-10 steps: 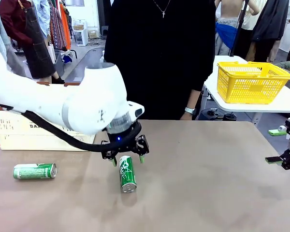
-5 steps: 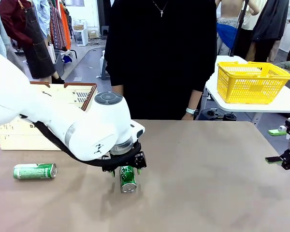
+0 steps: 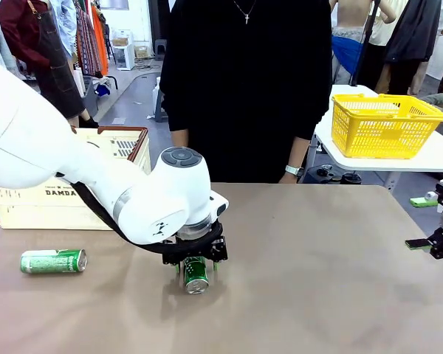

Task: Place the drinks into the Shopping basket.
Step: Pick up one drink and place it into the Shopping basket.

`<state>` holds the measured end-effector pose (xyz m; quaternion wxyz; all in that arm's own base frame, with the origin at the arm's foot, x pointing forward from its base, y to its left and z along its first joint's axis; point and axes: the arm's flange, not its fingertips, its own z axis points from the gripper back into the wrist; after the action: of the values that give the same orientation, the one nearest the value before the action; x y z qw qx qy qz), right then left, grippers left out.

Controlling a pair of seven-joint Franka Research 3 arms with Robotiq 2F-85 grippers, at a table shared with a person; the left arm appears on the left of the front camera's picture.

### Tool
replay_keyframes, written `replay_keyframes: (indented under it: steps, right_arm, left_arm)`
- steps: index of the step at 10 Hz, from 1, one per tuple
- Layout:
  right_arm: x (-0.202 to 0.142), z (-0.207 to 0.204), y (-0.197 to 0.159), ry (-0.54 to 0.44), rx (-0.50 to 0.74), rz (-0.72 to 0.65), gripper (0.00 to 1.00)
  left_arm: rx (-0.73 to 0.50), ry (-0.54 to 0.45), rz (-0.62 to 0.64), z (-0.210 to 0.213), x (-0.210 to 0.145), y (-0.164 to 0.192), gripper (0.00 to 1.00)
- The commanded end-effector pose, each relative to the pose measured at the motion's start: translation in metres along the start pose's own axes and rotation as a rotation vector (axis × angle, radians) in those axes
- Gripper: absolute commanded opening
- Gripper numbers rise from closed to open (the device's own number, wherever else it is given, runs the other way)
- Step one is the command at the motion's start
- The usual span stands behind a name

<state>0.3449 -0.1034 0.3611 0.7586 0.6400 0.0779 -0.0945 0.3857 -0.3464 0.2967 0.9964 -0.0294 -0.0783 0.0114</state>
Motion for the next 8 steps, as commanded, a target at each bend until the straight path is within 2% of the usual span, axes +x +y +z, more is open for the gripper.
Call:
replay_keyframes:
  steps: [1,2,6,8]
  right_arm:
    - [-0.005,0.000,0.002,-0.004,-0.017,-0.021,1.00]
    - [-0.005,0.000,0.002,-0.004,-0.017,-0.021,1.00]
    - [-0.005,0.000,0.002,-0.004,-0.017,-0.021,1.00]
    - [-0.005,0.000,0.002,-0.004,-0.017,-0.021,1.00]
  left_arm:
    - [0.023,-0.005,0.014,0.001,0.003,-0.004,0.34]
    - [0.027,-0.007,0.017,0.001,0.003,-0.003,0.00]
    - [0.014,-0.030,0.033,0.013,0.006,0.006,0.00]
    - [-0.011,-0.059,0.032,0.036,0.007,0.020,0.00]
